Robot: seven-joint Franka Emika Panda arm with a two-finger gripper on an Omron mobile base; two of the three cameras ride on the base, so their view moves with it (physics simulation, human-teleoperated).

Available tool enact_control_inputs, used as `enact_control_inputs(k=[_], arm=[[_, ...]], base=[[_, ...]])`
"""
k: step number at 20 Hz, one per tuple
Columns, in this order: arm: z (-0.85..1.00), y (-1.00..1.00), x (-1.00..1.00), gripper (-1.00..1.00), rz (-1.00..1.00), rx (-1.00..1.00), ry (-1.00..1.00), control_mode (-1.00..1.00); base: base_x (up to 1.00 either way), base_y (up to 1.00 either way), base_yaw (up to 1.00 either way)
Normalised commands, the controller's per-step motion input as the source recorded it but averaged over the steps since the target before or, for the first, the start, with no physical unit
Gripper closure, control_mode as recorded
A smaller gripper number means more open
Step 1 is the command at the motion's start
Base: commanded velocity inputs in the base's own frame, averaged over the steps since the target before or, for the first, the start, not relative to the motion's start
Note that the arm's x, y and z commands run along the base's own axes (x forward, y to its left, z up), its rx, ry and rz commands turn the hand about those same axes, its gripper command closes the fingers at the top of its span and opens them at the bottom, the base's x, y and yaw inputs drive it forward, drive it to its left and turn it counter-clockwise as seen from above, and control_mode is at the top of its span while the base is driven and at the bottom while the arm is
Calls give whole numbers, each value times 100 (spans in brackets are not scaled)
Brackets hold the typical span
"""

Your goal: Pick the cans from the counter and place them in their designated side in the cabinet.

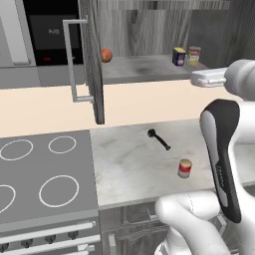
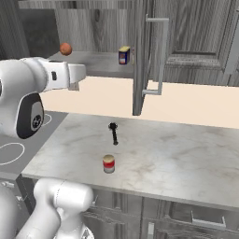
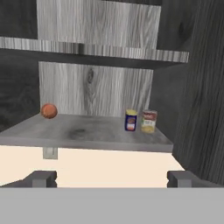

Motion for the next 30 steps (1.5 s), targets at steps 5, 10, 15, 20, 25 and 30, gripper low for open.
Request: enact_control_inputs(k=[5,10,15,20,25,30], arm=[[0,4,-40,-100,0,0,9,-100],[0,7,-35,-100,0,2,15,-100],[-10,0,-24,-100,6,0,17,-100],[-32,0,-11,-100,6,0,20,-100],[-52,3,-2,-100,0,0,8,-100],[-46,5,0,-100,0,0,5,-100]], base=[[0,0,0],[0,0,0],[0,0,0],[0,0,0],[0,0,0],[0,0,0]])
